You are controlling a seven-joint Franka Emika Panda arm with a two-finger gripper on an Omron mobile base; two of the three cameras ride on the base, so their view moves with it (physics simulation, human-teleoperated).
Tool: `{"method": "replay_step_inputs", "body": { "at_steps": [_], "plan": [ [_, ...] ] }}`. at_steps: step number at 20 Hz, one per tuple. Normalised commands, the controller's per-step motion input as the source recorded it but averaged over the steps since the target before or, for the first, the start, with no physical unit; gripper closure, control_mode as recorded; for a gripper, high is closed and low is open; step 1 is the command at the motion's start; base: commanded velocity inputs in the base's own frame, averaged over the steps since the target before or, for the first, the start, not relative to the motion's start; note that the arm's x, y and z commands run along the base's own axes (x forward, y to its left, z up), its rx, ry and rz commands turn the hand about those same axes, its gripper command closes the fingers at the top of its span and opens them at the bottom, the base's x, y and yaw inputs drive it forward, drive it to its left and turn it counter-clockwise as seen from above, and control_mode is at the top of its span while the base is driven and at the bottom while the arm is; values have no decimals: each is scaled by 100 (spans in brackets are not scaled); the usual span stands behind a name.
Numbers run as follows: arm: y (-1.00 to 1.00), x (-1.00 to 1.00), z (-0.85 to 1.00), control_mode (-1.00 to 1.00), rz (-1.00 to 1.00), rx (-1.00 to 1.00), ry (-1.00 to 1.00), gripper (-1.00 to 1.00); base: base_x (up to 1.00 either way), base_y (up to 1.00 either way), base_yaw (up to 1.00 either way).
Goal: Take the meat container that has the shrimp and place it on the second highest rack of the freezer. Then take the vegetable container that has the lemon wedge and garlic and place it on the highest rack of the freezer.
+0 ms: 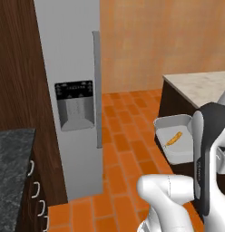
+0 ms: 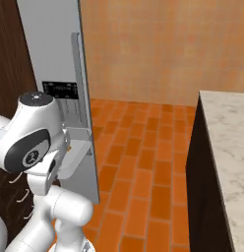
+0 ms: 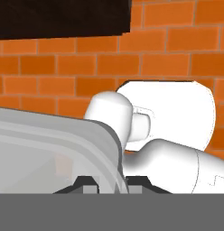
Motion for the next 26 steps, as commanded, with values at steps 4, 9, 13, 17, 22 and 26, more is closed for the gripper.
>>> {"method": "replay_step_inputs", "body": {
  "at_steps": [4, 9, 13, 17, 22, 26],
  "plan": [
    [0, 0, 0, 100, 0, 0, 0, 100, 70, -78, 31],
    [0, 0, 0, 100, 0, 0, 0, 100, 58, -24, 5],
    [0, 0, 0, 100, 0, 0, 0, 100, 64, -13, 0],
    [0, 0, 0, 100, 0, 0, 0, 100, 71, -19, 0],
    [0, 0, 0, 100, 0, 0, 0, 100, 57, -50, 0],
    [0, 0, 0, 100, 0, 0, 0, 100, 52, -45, 0]
  ]
}}
